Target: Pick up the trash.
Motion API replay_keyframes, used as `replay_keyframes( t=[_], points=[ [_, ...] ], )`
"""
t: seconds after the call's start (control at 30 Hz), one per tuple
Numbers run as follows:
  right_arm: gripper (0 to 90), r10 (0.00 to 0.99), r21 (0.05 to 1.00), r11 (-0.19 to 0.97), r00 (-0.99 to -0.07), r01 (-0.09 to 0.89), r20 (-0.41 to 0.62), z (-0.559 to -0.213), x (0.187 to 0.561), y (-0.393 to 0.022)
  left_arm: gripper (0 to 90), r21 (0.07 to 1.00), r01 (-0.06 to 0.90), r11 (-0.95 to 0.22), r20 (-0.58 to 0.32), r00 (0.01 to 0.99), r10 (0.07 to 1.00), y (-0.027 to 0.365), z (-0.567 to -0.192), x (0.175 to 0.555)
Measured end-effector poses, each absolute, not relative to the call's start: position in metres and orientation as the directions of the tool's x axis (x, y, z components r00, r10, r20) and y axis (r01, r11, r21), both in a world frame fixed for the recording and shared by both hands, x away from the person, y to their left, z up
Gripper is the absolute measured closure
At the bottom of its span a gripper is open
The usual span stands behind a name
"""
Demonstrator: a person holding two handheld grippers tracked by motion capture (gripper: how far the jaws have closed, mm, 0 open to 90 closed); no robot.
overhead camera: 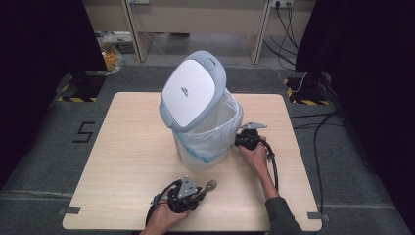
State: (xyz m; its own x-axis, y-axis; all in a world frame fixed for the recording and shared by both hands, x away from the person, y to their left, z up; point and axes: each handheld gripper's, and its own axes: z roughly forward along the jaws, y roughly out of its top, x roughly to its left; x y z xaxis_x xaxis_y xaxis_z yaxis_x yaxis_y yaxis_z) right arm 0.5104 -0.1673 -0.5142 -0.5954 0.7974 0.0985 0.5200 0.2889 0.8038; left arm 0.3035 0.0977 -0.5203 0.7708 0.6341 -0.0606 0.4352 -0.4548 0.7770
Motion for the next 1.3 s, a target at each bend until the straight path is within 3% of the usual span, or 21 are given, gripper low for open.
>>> replay_keyframes(
  t=[0.4,1.0,1.3],
  points=[
    [78.9,0.797,0.805,0.292,-0.597,0.517,0.094,-0.514,0.51,-0.167,79.8,0.785,0.435,-0.441,-0.081,0.777,0.624,0.099,-0.509,0.308],
    [78.9,0.796,0.805,0.296,-0.599,0.515,0.091,-0.514,0.51,-0.167,79.8,0.905,0.275,-0.324,-0.042,0.817,0.575,0.103,-0.412,0.295],
    [78.9,0.795,0.805,0.298,-0.6,0.513,0.088,-0.514,0.51,-0.167,79.8,0.932,0.216,-0.29,-0.028,0.844,0.536,0.093,-0.38,0.292]
  ],
)
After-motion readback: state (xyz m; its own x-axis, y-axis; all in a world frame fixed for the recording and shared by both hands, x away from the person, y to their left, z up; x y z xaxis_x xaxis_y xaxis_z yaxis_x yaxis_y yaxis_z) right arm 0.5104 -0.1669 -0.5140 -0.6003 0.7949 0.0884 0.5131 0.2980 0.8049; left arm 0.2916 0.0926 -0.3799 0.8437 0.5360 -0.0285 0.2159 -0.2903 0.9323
